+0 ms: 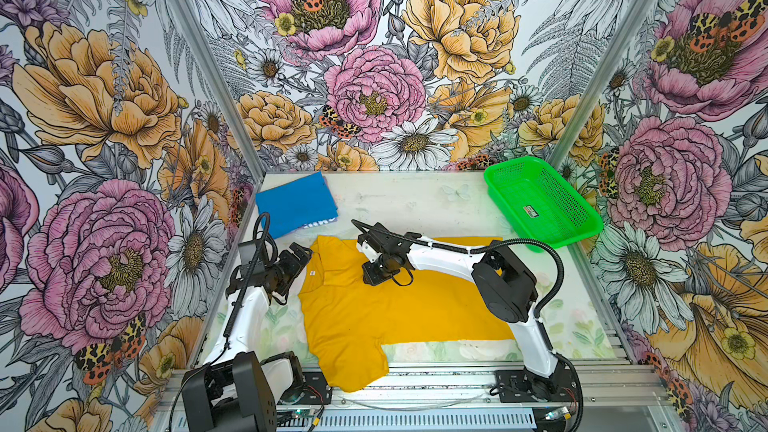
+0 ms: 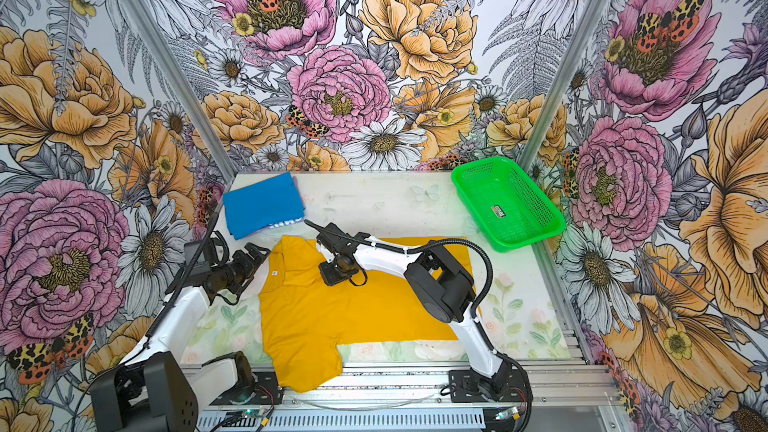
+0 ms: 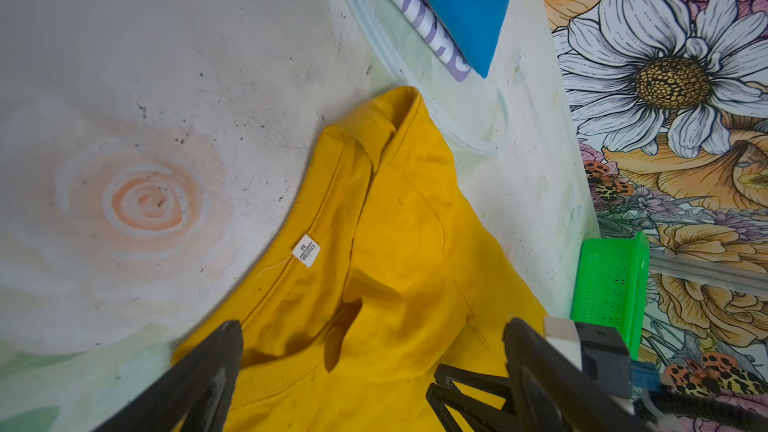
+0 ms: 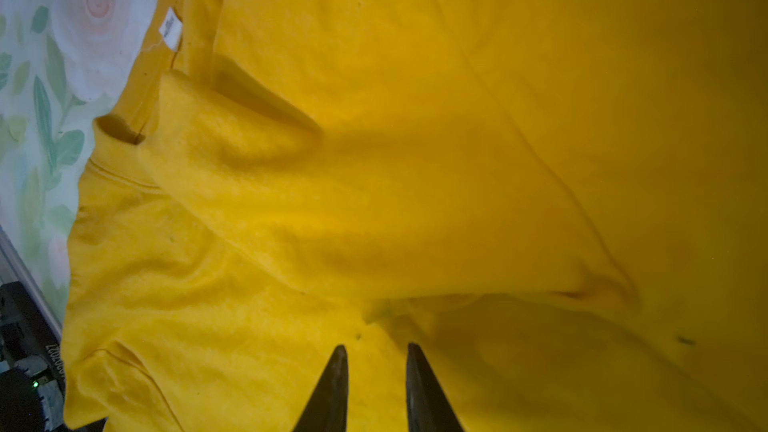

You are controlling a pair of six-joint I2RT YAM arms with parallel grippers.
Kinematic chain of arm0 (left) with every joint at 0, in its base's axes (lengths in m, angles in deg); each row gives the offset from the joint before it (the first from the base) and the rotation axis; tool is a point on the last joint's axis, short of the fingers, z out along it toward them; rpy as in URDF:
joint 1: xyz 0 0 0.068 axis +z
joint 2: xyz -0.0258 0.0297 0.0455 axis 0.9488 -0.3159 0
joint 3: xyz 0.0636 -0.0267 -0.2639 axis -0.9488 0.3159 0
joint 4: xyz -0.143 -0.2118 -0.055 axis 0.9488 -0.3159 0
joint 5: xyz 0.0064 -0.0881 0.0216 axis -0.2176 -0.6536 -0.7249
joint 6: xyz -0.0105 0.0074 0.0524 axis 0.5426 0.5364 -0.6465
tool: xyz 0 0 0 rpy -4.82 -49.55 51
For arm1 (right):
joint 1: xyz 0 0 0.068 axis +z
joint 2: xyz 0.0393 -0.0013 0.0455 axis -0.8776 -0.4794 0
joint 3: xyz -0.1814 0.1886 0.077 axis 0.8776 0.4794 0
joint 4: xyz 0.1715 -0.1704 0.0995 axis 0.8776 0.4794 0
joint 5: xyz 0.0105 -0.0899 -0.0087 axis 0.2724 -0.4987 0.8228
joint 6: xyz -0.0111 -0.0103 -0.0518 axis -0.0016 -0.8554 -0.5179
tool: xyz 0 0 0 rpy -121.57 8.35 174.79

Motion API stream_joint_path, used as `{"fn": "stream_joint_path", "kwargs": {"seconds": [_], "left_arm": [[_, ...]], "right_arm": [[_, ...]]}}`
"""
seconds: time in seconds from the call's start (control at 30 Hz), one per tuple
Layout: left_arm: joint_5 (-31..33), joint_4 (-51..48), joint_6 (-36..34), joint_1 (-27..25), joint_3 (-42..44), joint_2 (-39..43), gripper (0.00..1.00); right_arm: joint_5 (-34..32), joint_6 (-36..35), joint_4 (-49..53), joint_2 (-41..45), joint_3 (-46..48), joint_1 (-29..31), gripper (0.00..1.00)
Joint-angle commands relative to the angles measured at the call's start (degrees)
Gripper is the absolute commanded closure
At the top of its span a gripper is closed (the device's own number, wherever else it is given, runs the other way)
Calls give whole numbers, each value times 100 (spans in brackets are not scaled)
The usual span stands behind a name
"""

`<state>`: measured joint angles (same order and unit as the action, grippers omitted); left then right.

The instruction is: Fold and stack the t-shirts

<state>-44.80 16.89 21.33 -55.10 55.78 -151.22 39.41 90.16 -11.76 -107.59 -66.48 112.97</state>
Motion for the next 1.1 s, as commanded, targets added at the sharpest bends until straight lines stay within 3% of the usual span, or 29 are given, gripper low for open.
{"fn": "stream_joint_path", "kwargs": {"seconds": [0.0,0.43,0.5,0.63,1.07], "left_arm": [[-202,117,-112,82,-112,-9,1],[-273,215,-68,110,-49,25,1],[-276,218,-55,111,-37,16,1],[-278,227,-59,109,-37,16,1],[-282,236,-51,107,-55,-5,1]], "right_arm": [[-195,106,-35,-188,-249,-11,73],[-270,206,-17,-612,-621,118,71],[-343,215,-1,-632,-623,131,76],[-506,197,44,-559,-589,139,100],[-175,-146,1,613,-100,181,100]]}}
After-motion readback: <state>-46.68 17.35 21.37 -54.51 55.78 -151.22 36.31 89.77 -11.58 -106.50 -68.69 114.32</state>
